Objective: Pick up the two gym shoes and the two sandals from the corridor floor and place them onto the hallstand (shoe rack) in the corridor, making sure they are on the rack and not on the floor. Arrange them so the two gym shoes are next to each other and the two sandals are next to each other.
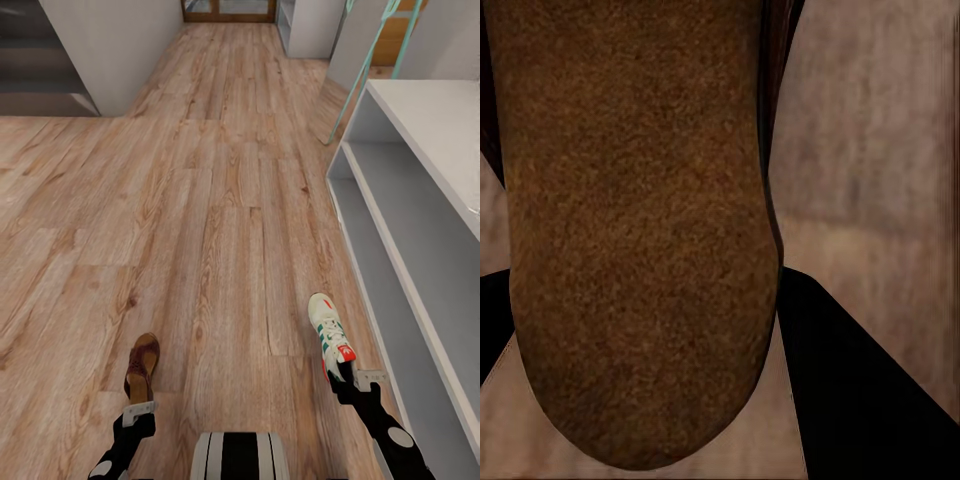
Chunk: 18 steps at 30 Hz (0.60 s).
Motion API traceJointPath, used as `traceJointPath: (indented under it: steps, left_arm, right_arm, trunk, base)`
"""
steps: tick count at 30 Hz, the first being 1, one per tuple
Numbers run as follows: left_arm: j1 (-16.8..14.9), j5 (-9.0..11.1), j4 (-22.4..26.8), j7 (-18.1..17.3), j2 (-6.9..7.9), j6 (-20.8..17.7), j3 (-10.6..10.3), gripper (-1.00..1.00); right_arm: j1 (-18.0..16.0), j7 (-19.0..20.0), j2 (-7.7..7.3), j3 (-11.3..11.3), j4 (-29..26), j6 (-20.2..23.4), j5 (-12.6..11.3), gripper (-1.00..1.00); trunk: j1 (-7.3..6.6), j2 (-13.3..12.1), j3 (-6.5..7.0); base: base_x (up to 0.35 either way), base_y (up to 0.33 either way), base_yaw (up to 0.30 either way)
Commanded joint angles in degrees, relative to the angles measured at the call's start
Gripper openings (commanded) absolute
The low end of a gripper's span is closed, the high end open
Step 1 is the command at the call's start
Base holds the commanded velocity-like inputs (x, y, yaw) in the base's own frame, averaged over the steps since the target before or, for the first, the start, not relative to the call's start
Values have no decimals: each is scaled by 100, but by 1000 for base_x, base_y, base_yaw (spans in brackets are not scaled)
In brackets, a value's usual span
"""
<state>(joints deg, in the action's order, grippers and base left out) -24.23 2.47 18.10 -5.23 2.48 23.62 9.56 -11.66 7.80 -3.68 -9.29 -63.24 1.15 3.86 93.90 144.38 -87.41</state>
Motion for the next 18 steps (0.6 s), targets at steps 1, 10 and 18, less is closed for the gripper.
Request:
traceJointPath:
  steps: [1, 10, 18]
  left_arm:
    - [-2, 8, -5, -49, -2, 10, 37, -100]
    - [8, -70, 4, -66, 83, 6, -61, -100]
    - [574, -19, -27, -58, 167, 252, -22, -100]
  right_arm:
    - [0, 38, 4, -14, -5, 11, 41, -100]
    - [6, 18, 17, -5, 26, 1, 48, -100]
    - [22, -96, 7, -14, 1416, -840, 45, -100]
  trunk:
    - [-3, 0, 20]
    - [-26, -13, 219]
    - [-47, -23, 445]
  base:
    - [0, 0, 0]
    - [0, 0, 0]
    - [0, 0, 0]
